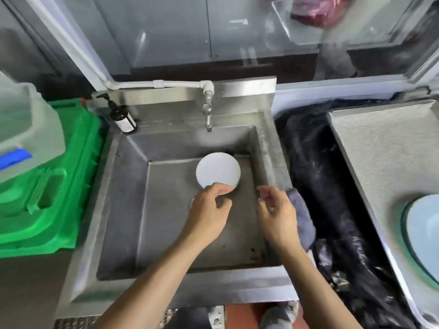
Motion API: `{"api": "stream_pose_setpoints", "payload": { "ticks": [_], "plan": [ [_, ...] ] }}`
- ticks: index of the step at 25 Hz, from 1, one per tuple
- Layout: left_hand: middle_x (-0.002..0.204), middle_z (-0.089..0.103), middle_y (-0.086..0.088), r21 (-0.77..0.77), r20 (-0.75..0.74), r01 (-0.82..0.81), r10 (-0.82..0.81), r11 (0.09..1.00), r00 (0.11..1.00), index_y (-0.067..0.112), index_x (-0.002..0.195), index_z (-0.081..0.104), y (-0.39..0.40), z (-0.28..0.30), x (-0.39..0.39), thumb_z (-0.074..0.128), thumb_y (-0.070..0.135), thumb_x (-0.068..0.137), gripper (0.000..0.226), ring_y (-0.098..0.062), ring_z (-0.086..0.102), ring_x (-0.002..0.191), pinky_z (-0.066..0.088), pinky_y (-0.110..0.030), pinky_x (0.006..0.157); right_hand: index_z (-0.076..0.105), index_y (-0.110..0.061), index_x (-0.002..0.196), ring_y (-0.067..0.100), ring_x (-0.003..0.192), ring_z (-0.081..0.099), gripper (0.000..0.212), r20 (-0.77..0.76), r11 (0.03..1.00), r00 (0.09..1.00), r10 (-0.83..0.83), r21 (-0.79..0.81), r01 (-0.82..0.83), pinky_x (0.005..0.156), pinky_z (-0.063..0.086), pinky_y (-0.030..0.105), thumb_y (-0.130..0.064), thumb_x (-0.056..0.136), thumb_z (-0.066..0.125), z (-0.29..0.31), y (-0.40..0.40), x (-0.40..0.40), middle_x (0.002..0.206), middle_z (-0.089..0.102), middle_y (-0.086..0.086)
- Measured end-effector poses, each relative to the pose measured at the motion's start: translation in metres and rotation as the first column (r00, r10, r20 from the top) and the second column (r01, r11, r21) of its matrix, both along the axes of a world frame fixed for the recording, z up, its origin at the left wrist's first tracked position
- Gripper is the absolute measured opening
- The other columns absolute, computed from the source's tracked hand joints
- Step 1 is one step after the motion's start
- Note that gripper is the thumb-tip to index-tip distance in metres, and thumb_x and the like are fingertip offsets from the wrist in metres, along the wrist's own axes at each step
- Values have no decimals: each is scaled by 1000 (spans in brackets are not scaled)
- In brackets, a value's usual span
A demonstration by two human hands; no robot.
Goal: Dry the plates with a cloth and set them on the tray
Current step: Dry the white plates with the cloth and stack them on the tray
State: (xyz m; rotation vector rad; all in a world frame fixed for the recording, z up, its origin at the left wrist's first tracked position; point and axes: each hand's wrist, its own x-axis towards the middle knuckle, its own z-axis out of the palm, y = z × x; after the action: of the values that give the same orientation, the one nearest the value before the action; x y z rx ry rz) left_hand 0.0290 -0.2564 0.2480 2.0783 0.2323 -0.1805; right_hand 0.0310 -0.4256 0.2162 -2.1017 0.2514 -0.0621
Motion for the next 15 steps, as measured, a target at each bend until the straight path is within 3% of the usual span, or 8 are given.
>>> {"api": "stream_pose_setpoints", "payload": {
  "ticks": [3,5,11,15],
  "plan": [
    [109,67,14,-6,-11,36,-36,999,999,25,114,68,41,-12,2,54,10,91,31,-11,63,102,52,-32,95,70,-20,117,22,95,66,29,-62,1000,998,-6,-11,5,91,53,44,-7,92,62,-16,43,2,107,68,2],
    [113,67,12,9,-14,58,-58,998,998,25,115,67,64,-28,3,55,11,92,30,-6,61,105,51,-26,93,69,-22,116,19,92,65,27,-90,1000,996,1,3,-1,90,53,45,-9,94,62,-31,63,6,105,66,1],
    [114,68,16,-14,-64,-20,19,1000,998,27,113,67,93,-95,28,57,9,93,28,3,60,106,46,-7,82,65,-40,107,1,87,64,27,-153,999,987,-40,-2,40,82,52,29,-15,97,61,-85,80,34,101,65,-8],
    [112,67,19,-20,-81,-64,63,998,995,32,114,67,98,-151,66,59,12,94,29,5,61,104,47,-10,84,68,-34,111,-2,89,62,21,-198,998,979,-58,1,59,78,48,18,-19,99,61,-141,85,74,103,65,-13]
  ]
}}
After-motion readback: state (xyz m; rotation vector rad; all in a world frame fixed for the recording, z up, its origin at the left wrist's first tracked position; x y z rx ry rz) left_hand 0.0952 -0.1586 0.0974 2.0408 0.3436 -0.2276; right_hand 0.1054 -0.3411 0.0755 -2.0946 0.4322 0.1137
